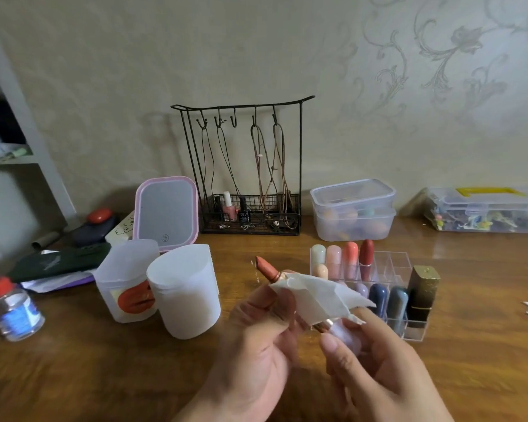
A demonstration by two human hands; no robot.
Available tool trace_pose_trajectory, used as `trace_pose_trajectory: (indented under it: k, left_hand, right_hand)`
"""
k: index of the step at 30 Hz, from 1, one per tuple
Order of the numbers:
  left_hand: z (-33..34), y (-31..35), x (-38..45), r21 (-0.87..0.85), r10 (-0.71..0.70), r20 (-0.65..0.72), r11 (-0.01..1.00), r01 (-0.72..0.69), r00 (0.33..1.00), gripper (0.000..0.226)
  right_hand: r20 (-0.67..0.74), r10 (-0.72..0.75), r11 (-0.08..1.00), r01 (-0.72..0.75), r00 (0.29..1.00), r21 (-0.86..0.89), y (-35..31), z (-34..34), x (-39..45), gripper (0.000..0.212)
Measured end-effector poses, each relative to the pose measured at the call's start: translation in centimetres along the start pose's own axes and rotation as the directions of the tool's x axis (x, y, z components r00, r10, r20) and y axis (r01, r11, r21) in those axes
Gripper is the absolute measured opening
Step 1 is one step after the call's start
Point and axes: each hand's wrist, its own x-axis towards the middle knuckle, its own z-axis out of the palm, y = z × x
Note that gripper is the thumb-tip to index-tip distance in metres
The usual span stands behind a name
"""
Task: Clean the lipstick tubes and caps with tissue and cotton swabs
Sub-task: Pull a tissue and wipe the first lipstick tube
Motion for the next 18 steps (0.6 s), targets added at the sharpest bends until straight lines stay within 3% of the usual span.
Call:
trace_pose_trajectory:
  k: [3, 6, 8, 9, 11, 13, 15, 17, 18]
  left_hand:
    - [0.0, 0.4, -0.1, -0.027, 0.011, 0.063, 1.000, -0.009, 0.998, 0.036]
    - [0.1, 0.6, -0.1, -0.087, -0.035, 0.134, 0.995, 0.047, 0.990, 0.025]
    - [0.0, 0.4, -0.2, -0.102, -0.030, 0.141, 0.994, 0.044, 0.990, 0.023]
    - [0.0, 0.3, -0.2, -0.096, -0.009, 0.128, 0.995, 0.021, 0.992, 0.023]
    - [0.0, 0.2, -0.2, -0.067, 0.042, 0.081, 0.997, -0.036, 0.996, 0.027]
    - [0.0, 0.3, -0.2, -0.072, 0.058, 0.075, 0.996, -0.052, 0.996, 0.029]
    - [-0.1, 0.3, -0.2, -0.091, 0.050, 0.109, 0.995, -0.040, 0.993, 0.024]
    - [-0.2, 0.4, -0.2, -0.083, 0.004, 0.155, 0.997, 0.008, 0.988, 0.022]
    - [-0.2, 0.4, -0.2, -0.085, -0.006, 0.176, 0.996, 0.022, 0.984, 0.022]
  right_hand:
    - [0.214, 0.189, 0.914, -0.251, 0.958, 0.319, -0.5, 0.5, -0.1, 0.045]
    - [0.439, 0.126, 0.819, -0.343, 0.890, 0.460, -0.3, -0.3, -0.9, 0.071]
    - [0.436, 0.047, 0.870, -0.252, 0.899, 0.424, -0.2, -0.6, -0.5, 0.071]
    - [0.434, 0.103, 0.859, -0.300, 0.895, 0.415, -0.1, -0.2, 0.2, 0.073]
    - [0.242, 0.096, 0.893, -0.191, 0.965, 0.408, 0.3, 0.3, 0.3, 0.077]
    - [0.144, 0.029, 0.922, -0.082, 0.989, 0.378, -0.2, 0.9, 0.1, 0.074]
    - [0.246, 0.106, 0.890, -0.203, 0.963, 0.409, -0.3, 0.8, 0.1, 0.071]
    - [0.385, 0.233, 0.805, -0.399, 0.893, 0.439, -0.2, -0.1, -0.3, 0.070]
    - [0.451, 0.218, 0.768, -0.437, 0.866, 0.468, -0.3, -0.3, -0.5, 0.072]
